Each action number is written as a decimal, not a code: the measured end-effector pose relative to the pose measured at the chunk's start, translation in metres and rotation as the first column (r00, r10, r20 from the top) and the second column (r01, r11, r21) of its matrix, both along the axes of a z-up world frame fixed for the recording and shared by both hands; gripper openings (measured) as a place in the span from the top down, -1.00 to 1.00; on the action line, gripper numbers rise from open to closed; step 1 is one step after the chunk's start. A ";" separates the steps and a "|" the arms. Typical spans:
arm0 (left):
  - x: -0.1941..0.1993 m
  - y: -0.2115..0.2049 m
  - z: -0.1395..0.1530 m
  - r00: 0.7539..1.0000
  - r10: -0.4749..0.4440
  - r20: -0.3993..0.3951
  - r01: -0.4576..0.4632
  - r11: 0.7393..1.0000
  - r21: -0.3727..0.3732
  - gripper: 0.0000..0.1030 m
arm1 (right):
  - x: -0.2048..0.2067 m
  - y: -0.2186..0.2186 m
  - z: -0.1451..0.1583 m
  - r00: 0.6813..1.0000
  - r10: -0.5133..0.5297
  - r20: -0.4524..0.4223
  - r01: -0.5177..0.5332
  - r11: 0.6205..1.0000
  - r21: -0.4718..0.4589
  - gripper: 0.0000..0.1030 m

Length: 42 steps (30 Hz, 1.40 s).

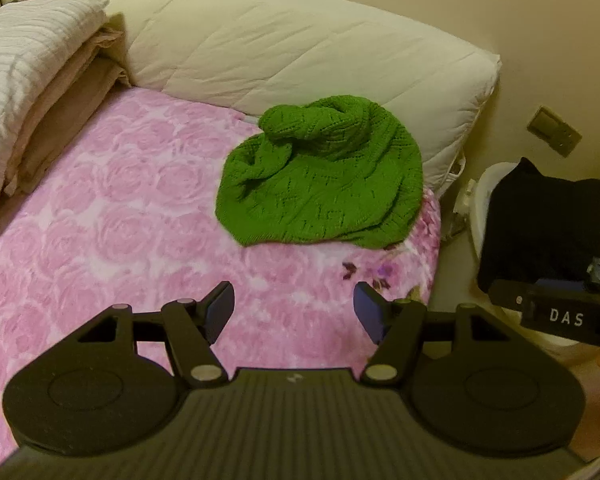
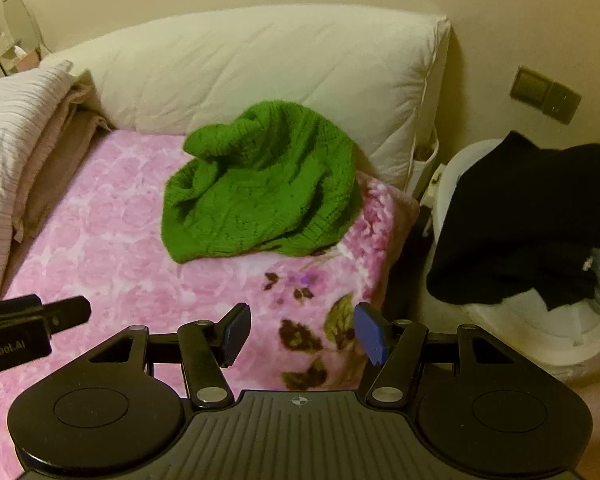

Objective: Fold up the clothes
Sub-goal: 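Move both grippers toward the crumpled green knitted vest on the bed, then grasp the green vest with the left gripper and lift it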

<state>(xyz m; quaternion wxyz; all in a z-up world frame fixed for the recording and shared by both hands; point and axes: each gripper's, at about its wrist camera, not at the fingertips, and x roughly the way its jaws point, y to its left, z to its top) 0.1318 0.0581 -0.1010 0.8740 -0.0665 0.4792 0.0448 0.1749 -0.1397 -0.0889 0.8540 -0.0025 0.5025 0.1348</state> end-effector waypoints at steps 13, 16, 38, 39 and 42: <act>0.134 -0.003 -0.061 0.998 -0.005 -0.070 0.005 1.000 -0.008 -0.21 | 0.133 -0.021 -0.066 0.996 -0.018 -0.085 0.019 1.000 0.013 -0.19; 0.162 0.000 -0.082 0.996 0.006 -0.093 -0.008 1.000 -0.015 -0.21 | 0.165 -0.023 -0.089 0.991 -0.034 -0.130 0.039 0.998 0.042 -0.19; 0.260 0.058 -0.240 0.899 0.316 -0.303 -0.411 0.846 -0.339 -0.24 | 0.279 -0.036 -0.225 0.886 -0.257 -0.386 0.367 0.897 0.247 -0.70; 0.260 0.059 -0.244 0.894 0.330 -0.303 -0.427 0.832 -0.354 -0.24 | 0.279 -0.036 -0.227 0.878 -0.267 -0.396 0.384 0.888 0.253 -0.70; 0.258 0.055 -0.242 0.908 0.317 -0.276 -0.402 0.846 -0.350 -0.07 | 0.278 -0.038 -0.232 0.854 -0.277 -0.439 0.424 0.861 0.282 -0.50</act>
